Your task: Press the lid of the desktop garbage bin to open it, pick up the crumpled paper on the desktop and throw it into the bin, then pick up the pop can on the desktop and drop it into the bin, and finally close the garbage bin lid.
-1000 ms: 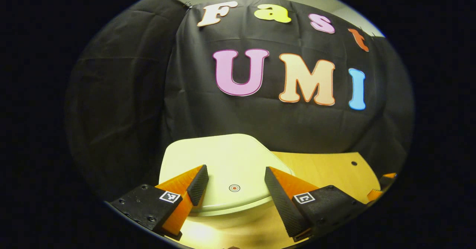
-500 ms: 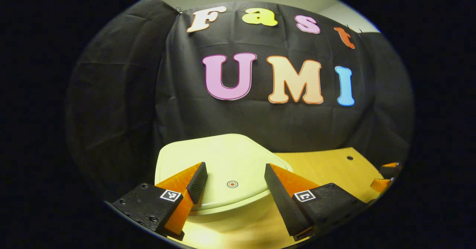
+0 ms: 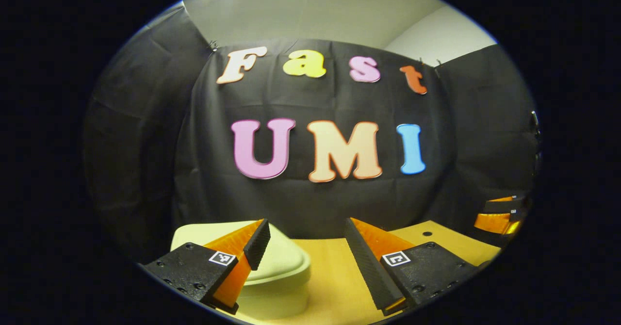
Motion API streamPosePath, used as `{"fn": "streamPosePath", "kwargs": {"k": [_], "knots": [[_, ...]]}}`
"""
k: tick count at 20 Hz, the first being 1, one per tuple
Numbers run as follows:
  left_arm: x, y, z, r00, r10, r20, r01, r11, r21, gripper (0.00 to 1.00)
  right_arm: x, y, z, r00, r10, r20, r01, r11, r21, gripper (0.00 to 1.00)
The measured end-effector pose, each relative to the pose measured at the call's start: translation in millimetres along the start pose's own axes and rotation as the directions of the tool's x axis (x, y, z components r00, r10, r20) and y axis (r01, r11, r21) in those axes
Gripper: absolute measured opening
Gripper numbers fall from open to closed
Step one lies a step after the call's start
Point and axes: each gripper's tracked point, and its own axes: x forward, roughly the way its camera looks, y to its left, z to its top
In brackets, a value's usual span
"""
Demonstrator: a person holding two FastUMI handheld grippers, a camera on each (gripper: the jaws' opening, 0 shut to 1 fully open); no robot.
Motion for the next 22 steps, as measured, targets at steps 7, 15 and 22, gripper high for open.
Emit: {"fn": "streamPosePath", "kwargs": {"k": [7, 15, 22], "knots": [[-8, -100, 6, 0.985, -0.165, 0.042, 0.167, 0.985, -0.048, 0.95, -28, -12, 34, 0.993, -0.063, 0.102, 0.061, 0.998, 0.023, 0.98], [-11, -123, 3, 0.978, -0.209, 0.022, 0.210, 0.971, -0.112, 0.94, -53, -18, 45, 0.983, -0.106, 0.147, 0.104, 0.994, 0.021, 0.98], [-19, -140, -2, 0.966, -0.258, 0.002, 0.257, 0.960, -0.107, 0.94, -61, -20, 49, 0.980, -0.119, 0.163, 0.115, 0.993, 0.029, 0.98]]}}
